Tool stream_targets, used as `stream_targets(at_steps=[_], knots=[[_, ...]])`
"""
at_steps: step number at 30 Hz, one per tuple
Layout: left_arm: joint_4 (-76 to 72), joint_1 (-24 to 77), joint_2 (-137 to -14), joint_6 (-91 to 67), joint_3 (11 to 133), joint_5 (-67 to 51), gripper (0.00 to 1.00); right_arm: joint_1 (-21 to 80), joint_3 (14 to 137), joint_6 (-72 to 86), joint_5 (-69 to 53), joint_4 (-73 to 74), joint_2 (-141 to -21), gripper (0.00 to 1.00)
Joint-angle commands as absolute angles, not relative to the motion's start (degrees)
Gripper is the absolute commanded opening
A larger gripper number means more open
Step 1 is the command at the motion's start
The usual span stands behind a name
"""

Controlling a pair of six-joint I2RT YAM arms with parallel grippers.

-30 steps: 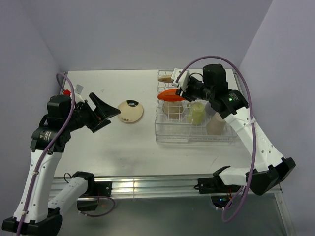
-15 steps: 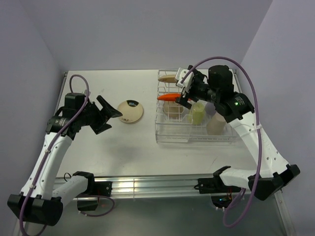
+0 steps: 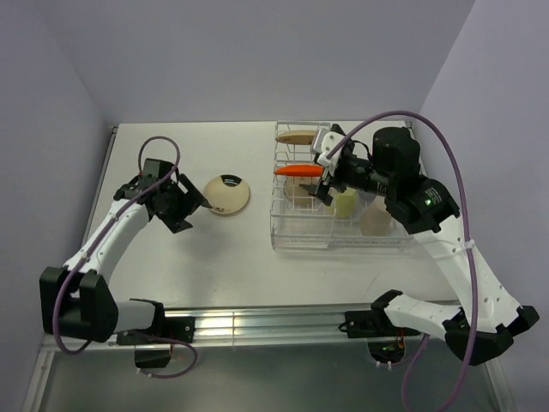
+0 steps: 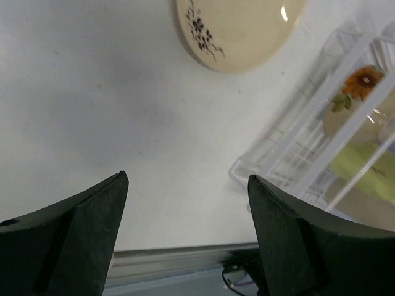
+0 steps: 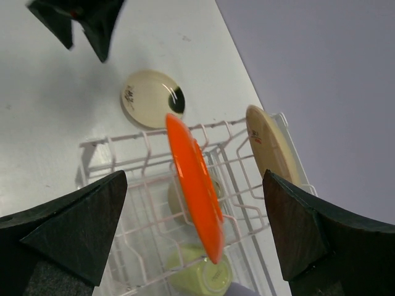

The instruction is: Load the mixed dishes into the dish rack

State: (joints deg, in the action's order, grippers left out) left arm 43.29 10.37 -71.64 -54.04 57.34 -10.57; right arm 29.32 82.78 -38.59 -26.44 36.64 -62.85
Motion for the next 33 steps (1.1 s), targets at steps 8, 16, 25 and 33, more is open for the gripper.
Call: stream_targets(at_steps=[8,16,25,33], knots=[[29.6,10.6,-91.7,-51.6,61.3,-4.0,0.76,44.2,89.2,-18.7,-17.4,33.7,-57.8,1.0],[27.7,10.6,-104.1,-51.2,69.2,-3.6,0.73,52.2,98.6,-4.0,0.3,42.2,-54.6,1.0],[29.0,10.6,-110.9,-50.7,74.2,-0.6,0.52,52.7,105.2,4.0,7.2,49.5,-53.5,1.0],[30.3,10.5,-111.2,-50.4,75.0,-0.4,0.0,52.7,111.2,5.7,10.2,53.9,-58.5,1.0]])
